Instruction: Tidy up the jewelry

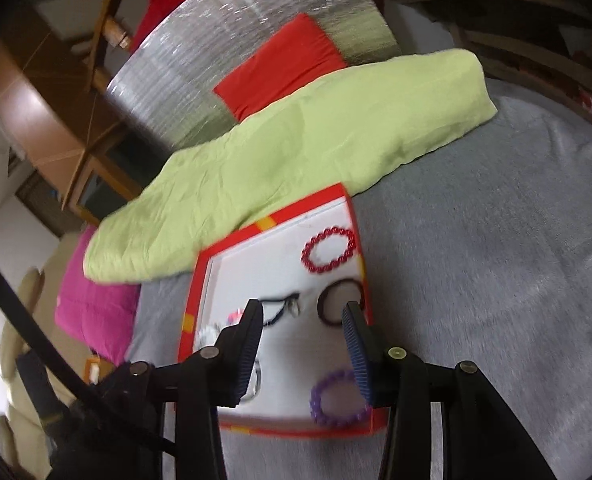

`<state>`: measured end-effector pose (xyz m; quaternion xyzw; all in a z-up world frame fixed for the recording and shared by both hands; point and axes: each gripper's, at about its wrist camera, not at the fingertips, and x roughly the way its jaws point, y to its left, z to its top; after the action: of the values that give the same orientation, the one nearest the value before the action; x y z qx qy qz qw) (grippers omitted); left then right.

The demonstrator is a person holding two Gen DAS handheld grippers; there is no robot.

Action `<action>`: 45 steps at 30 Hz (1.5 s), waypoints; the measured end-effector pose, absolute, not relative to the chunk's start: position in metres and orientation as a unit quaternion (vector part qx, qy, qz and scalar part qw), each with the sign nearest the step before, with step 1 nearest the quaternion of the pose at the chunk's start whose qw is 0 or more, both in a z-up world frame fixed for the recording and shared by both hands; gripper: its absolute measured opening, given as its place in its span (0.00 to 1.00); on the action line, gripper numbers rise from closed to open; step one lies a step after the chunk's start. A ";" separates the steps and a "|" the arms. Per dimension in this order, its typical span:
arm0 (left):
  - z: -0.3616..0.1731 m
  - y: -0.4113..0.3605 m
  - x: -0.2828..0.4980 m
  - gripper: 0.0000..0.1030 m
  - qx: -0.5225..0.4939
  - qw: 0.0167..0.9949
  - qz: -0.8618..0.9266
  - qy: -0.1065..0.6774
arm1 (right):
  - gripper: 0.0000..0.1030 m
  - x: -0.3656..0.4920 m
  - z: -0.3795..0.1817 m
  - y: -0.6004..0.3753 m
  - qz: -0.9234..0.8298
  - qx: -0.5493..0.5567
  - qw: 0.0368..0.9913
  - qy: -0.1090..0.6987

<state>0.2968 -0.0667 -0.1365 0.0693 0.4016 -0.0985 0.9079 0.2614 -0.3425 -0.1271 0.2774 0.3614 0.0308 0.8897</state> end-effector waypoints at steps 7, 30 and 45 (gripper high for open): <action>-0.122 -0.079 0.257 0.68 0.111 0.915 -0.097 0.376 | 0.56 0.221 -0.113 -0.308 0.026 0.170 0.918 0.357; -0.037 -0.023 0.088 0.87 0.086 0.955 0.021 0.283 | 0.64 0.053 -0.040 -0.246 -0.034 0.029 0.956 0.290; 0.026 -0.015 0.012 0.89 0.095 0.966 0.024 0.241 | 0.66 -0.016 0.005 -0.220 -0.037 0.018 0.954 0.296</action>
<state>0.0118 -0.0151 0.0263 0.0949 0.2405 0.0239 0.9657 -0.0161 -0.2204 0.0046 0.0180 0.2960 -0.0366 0.9543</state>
